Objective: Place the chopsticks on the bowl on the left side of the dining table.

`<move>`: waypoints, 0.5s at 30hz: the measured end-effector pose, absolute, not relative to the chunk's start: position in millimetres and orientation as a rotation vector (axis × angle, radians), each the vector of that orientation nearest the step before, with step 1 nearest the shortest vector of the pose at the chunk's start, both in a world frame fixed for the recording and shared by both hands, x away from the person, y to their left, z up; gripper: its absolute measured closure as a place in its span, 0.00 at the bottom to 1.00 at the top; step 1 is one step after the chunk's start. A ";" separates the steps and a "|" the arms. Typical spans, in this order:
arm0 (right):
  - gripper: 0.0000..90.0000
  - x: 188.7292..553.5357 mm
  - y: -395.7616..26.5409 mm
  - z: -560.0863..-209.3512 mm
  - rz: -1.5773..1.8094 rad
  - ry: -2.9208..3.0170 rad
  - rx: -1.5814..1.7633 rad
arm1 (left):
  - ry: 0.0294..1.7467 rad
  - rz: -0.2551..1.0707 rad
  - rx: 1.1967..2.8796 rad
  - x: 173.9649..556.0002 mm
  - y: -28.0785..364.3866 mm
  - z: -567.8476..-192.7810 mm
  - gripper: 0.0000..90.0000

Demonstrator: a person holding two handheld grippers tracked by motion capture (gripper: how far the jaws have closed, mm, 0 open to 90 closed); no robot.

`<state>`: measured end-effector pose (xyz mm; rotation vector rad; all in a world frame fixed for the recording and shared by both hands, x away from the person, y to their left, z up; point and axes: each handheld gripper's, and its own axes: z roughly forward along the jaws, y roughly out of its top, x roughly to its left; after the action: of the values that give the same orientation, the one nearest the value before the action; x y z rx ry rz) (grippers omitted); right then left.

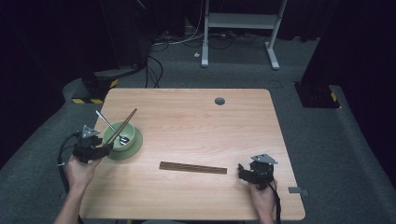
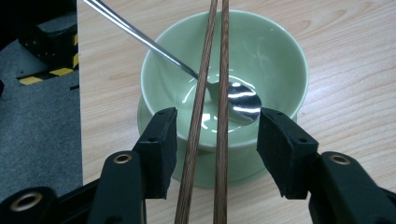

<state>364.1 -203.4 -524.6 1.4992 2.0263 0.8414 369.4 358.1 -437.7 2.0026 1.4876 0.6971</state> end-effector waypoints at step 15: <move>0.21 364.1 -203.3 -524.6 0.841 2.026 1.499 | 1.513 0.688 2.000 362.7 366.0 -444.5 0.53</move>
<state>364.1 -203.3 -524.6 1.4993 2.0263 0.8414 362.7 366.0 -444.5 1.9995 1.5130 0.6882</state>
